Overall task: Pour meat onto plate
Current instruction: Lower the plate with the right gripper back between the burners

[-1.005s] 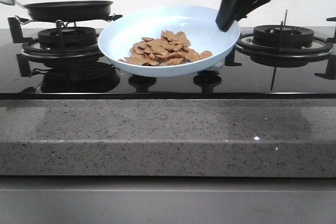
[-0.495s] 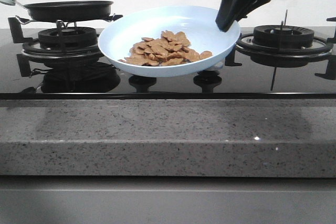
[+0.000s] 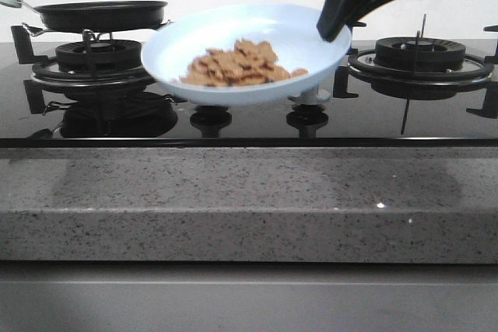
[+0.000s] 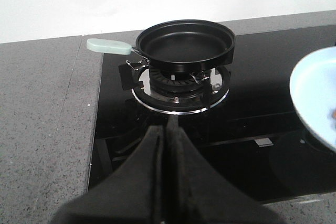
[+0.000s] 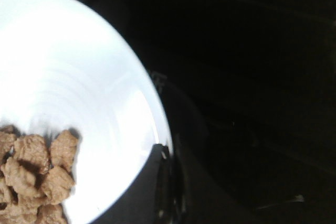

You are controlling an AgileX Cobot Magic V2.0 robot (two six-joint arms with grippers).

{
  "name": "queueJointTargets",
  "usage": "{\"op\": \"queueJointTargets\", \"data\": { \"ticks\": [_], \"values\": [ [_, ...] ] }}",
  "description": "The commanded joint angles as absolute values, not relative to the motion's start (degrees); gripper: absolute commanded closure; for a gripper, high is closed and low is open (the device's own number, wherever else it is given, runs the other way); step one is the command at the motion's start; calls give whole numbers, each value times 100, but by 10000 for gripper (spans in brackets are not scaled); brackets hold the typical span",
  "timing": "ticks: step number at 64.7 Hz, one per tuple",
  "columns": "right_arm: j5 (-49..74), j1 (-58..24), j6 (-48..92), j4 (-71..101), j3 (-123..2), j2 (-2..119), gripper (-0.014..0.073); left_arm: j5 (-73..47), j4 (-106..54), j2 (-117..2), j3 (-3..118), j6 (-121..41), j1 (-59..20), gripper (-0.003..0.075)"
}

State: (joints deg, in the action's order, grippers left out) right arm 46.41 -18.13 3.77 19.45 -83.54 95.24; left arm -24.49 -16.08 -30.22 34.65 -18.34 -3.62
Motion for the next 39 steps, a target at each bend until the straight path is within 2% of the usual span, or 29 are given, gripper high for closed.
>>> {"op": "queueJointTargets", "data": {
  "ticks": [1, 17, 39],
  "values": [
    [4440, -1582, 337, 2367, -8920, 9417, 654, -1947, -1665, -3031, 3613, -1771, -400, 741],
    [4593, -1017, 337, 2807, -10122, 10322, 654, -1947, -1665, -3031, 3613, -1771, -400, 741],
    [4825, -949, 337, 2809, -10788, 11309, 643, -1947, -1665, -3031, 3613, -1771, -400, 741]
  ]
}}
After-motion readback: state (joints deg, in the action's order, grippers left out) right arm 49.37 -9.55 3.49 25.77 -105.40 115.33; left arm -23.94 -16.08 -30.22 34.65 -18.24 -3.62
